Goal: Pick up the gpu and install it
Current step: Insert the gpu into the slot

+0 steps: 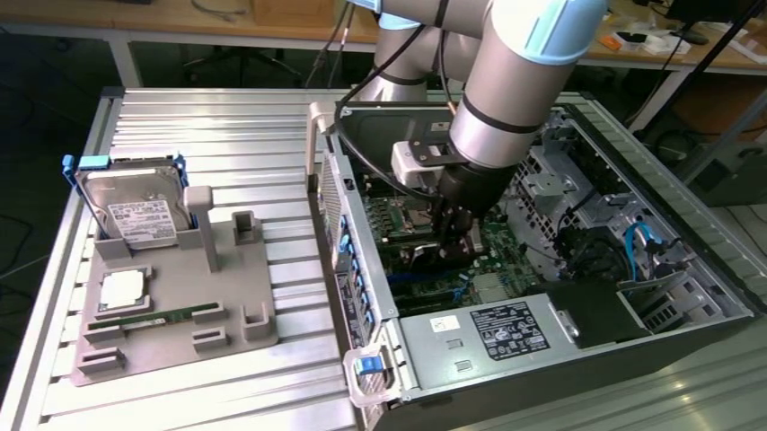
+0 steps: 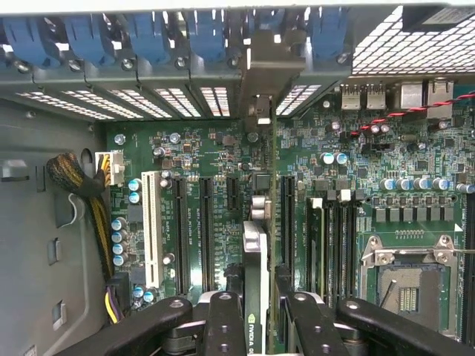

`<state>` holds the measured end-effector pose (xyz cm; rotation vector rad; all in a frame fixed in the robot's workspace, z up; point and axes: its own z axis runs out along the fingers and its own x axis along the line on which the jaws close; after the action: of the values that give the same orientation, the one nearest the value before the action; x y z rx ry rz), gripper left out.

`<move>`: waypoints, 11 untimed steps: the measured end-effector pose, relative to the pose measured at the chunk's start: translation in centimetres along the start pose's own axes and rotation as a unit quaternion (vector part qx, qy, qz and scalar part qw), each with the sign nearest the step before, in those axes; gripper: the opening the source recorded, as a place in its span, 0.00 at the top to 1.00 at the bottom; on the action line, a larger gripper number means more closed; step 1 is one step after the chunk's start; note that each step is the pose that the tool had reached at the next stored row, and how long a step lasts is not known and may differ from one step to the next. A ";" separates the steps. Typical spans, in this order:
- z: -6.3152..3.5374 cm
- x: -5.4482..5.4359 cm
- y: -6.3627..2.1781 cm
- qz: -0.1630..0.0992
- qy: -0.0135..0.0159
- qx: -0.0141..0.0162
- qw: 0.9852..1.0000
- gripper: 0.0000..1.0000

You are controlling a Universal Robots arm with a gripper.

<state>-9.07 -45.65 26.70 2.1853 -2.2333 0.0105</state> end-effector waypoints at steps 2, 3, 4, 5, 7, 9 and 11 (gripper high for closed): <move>-0.01 -0.2 0.01 0.000 0.000 0.000 1.000 0.73; 0.00 -0.3 0.01 0.000 0.000 0.000 1.000 0.73; 0.00 -0.3 0.00 0.000 0.000 0.000 1.000 0.73; 0.00 -0.3 0.00 0.000 0.000 0.000 1.000 0.73; 0.05 -0.3 0.00 0.000 0.000 0.000 1.000 0.73; 0.20 -0.3 0.00 0.000 0.000 0.000 1.000 0.73; 0.39 -0.3 0.00 0.000 0.000 0.000 1.000 0.73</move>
<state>-9.07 -45.32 26.30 2.1853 -2.2331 0.0106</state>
